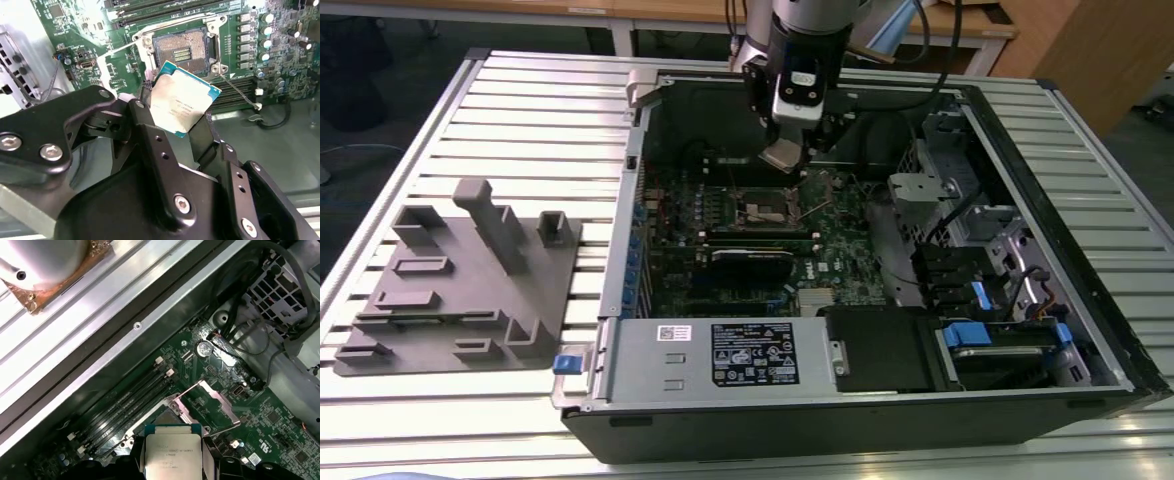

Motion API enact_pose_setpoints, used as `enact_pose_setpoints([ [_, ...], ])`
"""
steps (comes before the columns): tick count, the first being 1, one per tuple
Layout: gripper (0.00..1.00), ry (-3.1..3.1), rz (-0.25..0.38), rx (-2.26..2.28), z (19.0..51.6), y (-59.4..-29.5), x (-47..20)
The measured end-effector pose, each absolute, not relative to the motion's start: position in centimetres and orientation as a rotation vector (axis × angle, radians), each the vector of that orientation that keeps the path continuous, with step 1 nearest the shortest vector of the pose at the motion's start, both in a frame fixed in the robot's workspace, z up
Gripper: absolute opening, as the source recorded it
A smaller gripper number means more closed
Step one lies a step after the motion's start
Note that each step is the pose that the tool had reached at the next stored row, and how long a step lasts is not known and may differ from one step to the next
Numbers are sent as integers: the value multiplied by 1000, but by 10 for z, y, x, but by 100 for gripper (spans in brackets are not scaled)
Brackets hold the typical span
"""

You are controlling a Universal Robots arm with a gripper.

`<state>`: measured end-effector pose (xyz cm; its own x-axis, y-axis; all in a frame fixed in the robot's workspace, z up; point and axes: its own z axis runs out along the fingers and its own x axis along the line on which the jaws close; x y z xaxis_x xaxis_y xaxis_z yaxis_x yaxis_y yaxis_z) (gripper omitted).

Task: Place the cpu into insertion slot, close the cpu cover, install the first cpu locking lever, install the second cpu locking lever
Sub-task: 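Place the cpu into insertion slot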

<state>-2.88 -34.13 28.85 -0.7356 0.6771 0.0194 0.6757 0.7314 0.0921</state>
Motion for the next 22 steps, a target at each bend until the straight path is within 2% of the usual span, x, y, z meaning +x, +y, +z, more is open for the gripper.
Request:
enact_pose_setpoints([
  [22, 54, 2688, 139, 1563, 286, -341, -29],
])
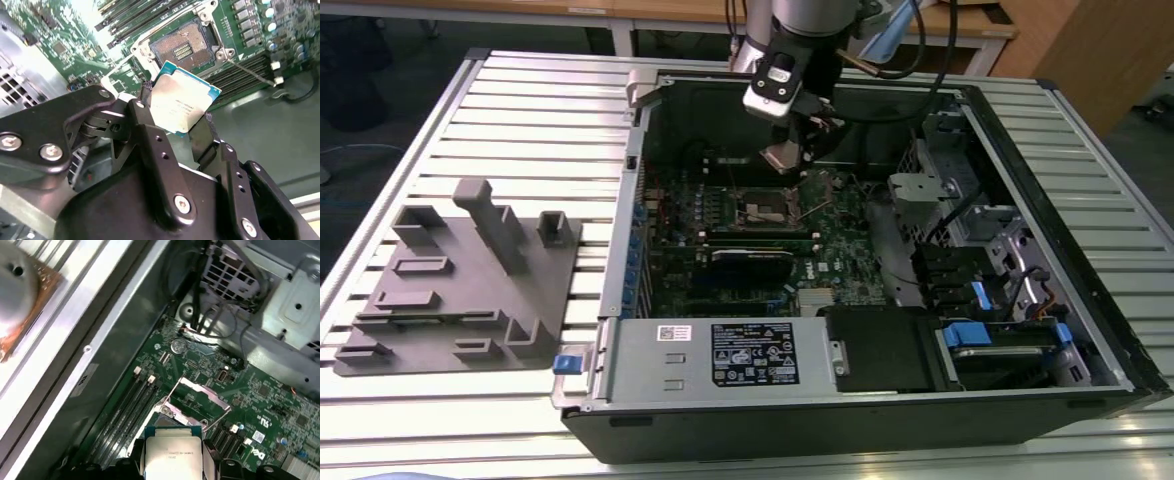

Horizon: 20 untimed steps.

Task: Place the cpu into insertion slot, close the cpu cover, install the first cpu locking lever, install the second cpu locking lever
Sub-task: 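Place the cpu into insertion slot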

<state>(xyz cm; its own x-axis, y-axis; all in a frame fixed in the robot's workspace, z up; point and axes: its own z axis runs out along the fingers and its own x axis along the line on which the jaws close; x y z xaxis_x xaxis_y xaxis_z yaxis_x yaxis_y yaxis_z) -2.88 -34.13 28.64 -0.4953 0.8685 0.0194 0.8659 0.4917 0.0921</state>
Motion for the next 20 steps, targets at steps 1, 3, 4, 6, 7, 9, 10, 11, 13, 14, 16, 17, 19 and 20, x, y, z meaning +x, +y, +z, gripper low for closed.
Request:
enact_pose_setpoints([
  [1, 54, 2673, 139, 1587, 286, -341, -29],
  [3, 54, 2641, 138, 1636, 286, -341, -29],
  [4, 54, 2625, 137, 1659, 286, -341, -29],
  [6, 54, 2596, 136, 1702, 286, -341, -29],
  [7, 54, 2593, 136, 1706, 286, -341, -29],
  [9, 54, 2593, 136, 1706, 286, -341, -29],
  [10, 54, 2593, 136, 1706, 286, -341, -29],
  [11, 54, 2593, 136, 1706, 286, -341, -29],
  [13, 54, 2593, 136, 1706, 286, -341, -29],
  [14, 54, 2592, 136, 1707, 286, -341, -29],
  [16, 54, 2582, 136, 1722, 286, -341, -29],
  [17, 54, 2572, 136, 1736, 286, -341, -29],
  [19, 54, 2546, 135, 1772, 286, -341, -29],
  [20, 54, 2530, 134, 1793, 286, -341, -29],
])
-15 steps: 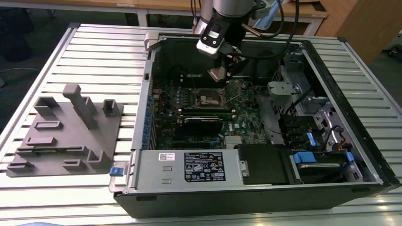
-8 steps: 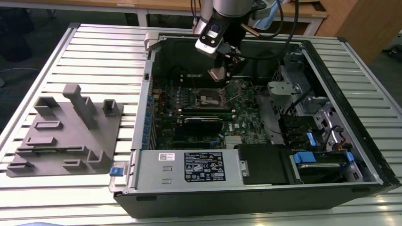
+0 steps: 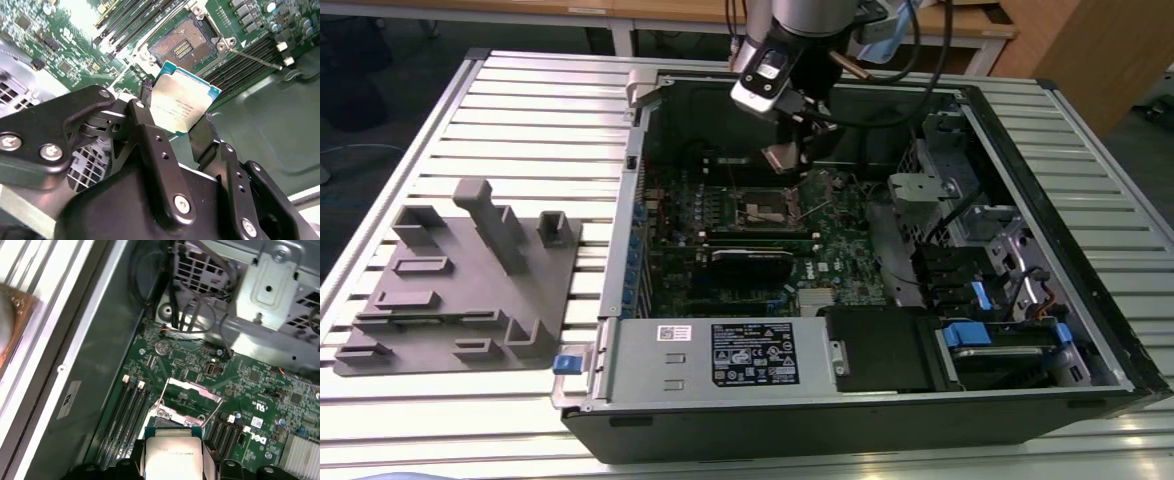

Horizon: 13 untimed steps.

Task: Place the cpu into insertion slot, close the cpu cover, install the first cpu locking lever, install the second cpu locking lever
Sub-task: 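Place the cpu into insertion slot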

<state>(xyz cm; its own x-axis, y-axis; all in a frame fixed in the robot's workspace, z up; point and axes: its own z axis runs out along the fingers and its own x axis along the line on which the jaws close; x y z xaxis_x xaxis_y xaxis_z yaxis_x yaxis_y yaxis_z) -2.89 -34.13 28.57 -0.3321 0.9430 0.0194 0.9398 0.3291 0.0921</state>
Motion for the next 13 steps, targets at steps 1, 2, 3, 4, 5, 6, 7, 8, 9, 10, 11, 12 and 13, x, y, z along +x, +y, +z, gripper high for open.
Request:
enact_pose_setpoints([
  [1, 54, 2515, 134, 1814, 286, -341, -29],
  [2, 54, 2499, 133, 1834, 286, -341, -29],
  [3, 54, 2485, 133, 1852, 286, -341, -29],
  [4, 54, 2472, 132, 1869, 286, -341, -29],
  [5, 54, 2458, 132, 1885, 286, -341, -29],
  [6, 54, 2445, 131, 1902, 286, -341, -29],
  [7, 54, 2430, 131, 1920, 285, -341, -29],
  [8, 54, 2415, 130, 1938, 285, -341, -29],
  [9, 54, 2397, 130, 1959, 285, -341, -29],
  [10, 54, 2379, 129, 1979, 285, -341, -29],
  [11, 54, 2360, 128, 2001, 285, -341, -29],
  [12, 54, 2342, 128, 2022, 285, -341, -29],
  [13, 54, 2323, 127, 2042, 285, -341, -29],
])
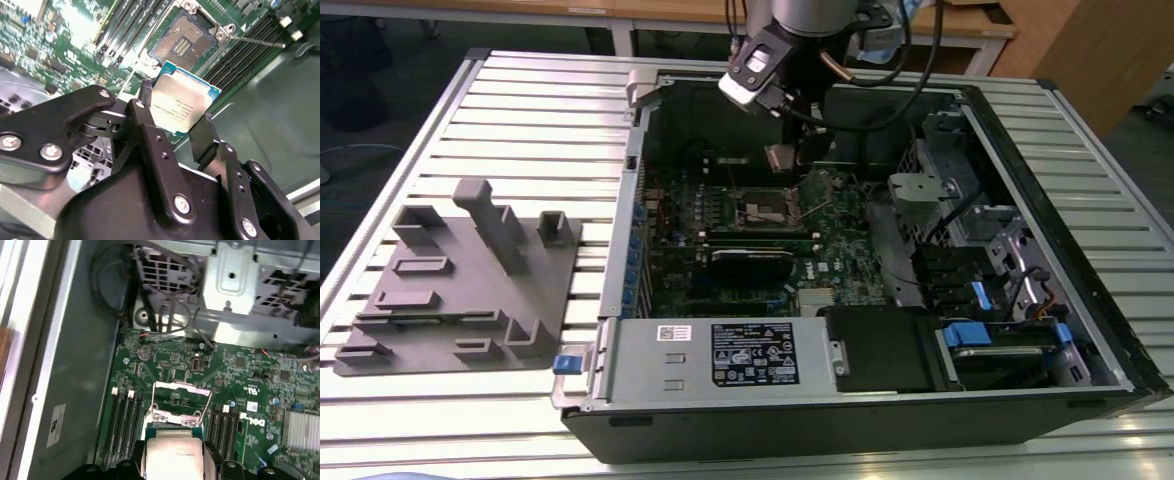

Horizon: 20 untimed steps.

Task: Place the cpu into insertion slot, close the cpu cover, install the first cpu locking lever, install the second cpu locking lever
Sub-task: 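Place the cpu into insertion slot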

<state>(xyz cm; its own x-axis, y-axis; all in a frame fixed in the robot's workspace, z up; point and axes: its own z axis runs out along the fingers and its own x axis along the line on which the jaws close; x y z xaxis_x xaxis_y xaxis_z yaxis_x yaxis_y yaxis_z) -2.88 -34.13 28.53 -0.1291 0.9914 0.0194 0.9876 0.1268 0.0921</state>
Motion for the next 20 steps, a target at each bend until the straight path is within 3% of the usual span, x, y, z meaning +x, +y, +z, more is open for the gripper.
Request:
enact_pose_setpoints([
  [20, 54, 2268, 130, 2094, 282, -342, -39],
])
